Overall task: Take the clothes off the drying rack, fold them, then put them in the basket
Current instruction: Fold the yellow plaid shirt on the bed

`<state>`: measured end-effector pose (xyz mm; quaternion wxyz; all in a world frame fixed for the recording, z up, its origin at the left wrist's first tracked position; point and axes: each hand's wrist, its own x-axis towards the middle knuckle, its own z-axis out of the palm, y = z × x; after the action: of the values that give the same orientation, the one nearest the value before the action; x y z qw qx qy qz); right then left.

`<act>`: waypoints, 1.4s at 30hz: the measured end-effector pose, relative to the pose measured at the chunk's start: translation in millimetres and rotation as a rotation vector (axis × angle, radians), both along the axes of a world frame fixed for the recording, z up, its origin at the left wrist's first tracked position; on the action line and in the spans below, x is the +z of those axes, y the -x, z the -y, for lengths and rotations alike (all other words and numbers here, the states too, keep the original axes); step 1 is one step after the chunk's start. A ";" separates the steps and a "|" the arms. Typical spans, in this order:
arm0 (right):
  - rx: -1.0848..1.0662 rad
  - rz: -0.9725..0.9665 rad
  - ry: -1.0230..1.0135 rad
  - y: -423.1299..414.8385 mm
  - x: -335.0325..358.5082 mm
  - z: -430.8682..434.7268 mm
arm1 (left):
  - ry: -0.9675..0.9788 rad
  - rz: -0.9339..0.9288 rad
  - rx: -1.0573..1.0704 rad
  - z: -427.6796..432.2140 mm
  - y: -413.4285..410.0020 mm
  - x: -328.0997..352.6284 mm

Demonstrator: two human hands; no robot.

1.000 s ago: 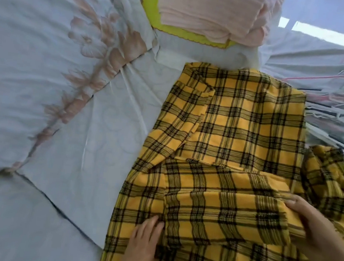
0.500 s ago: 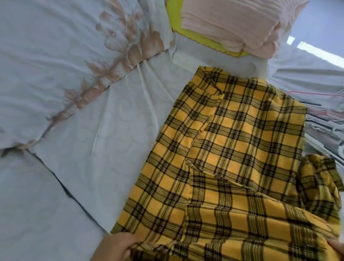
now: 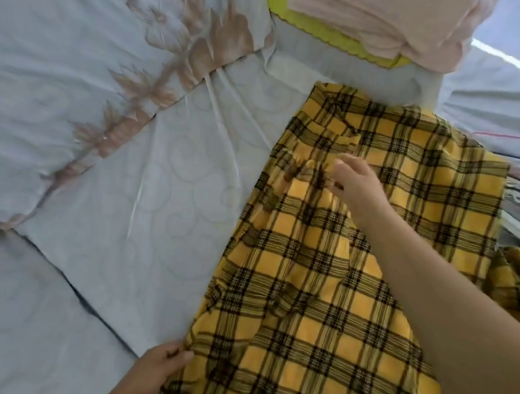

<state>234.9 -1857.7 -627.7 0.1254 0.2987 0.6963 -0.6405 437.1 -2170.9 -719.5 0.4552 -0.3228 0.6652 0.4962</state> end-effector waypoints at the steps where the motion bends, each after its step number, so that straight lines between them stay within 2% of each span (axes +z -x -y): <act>1: 0.142 0.001 -0.162 -9.3 -15.9 9.4 | -0.002 0.014 0.002 0.0 1.2 -3.4; 5: 0.674 -0.132 -0.788 -79.4 -72.4 39.6 | 0.001 0.031 -0.050 9.2 1.6 -10.6; 7: 0.842 -0.065 -0.952 -101.8 -97.6 39.4 | 0.003 0.005 -0.095 15.3 2.7 -11.0; 9: 0.886 0.059 -0.993 -110.2 -114.4 33.1 | 0.016 0.025 -0.132 16.8 6.0 -11.6; 11: 0.911 0.105 -0.959 -108.1 -120.5 27.2 | 0.038 0.013 -0.205 12.8 10.0 -10.2; 15: 0.925 0.082 -0.950 -101.1 -114.1 28.7 | 0.066 -0.026 -0.278 4.3 17.1 -3.5; 17: 0.898 0.019 -0.992 -109.4 -106.8 26.5 | 0.084 -0.011 -0.266 6.1 14.8 -4.0; 20: 0.966 0.037 -1.020 -133.7 -106.7 17.7 | 0.107 0.013 -0.196 6.5 9.7 -3.5; 24: 0.852 -0.003 -1.061 -150.8 -98.6 9.7 | 0.140 -0.028 -0.099 1.2 5.7 -0.5; 27: 0.933 0.146 -0.940 -159.2 -96.0 -1.2 | 0.154 -0.057 -0.066 -6.1 1.8 2.2; 30: 0.922 0.061 -1.034 -164.0 -91.8 -0.7 | 0.209 -0.085 -0.048 -6.3 -3.6 -1.6; 34: 0.926 0.167 -0.963 -174.1 -92.8 0.9 | 0.216 -0.103 -0.026 -4.9 -8.2 -6.0; 38: 0.671 0.119 -0.852 -181.2 -81.0 -3.7 | 0.248 -0.136 -0.027 -7.3 -10.7 -3.7; 40: 0.468 0.126 -0.851 -195.9 -72.2 -24.1 | 0.390 -0.259 -0.088 -14.7 -9.8 1.7; 42: 0.268 0.125 -0.953 -216.4 -65.2 -63.1 | 0.591 -0.474 -0.214 -28.5 -6.5 8.4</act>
<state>451.3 -1794.5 -692.8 0.0973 0.2685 0.9350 -0.2102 443.6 -2142.4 -711.1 0.2257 -0.2450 0.8959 0.2939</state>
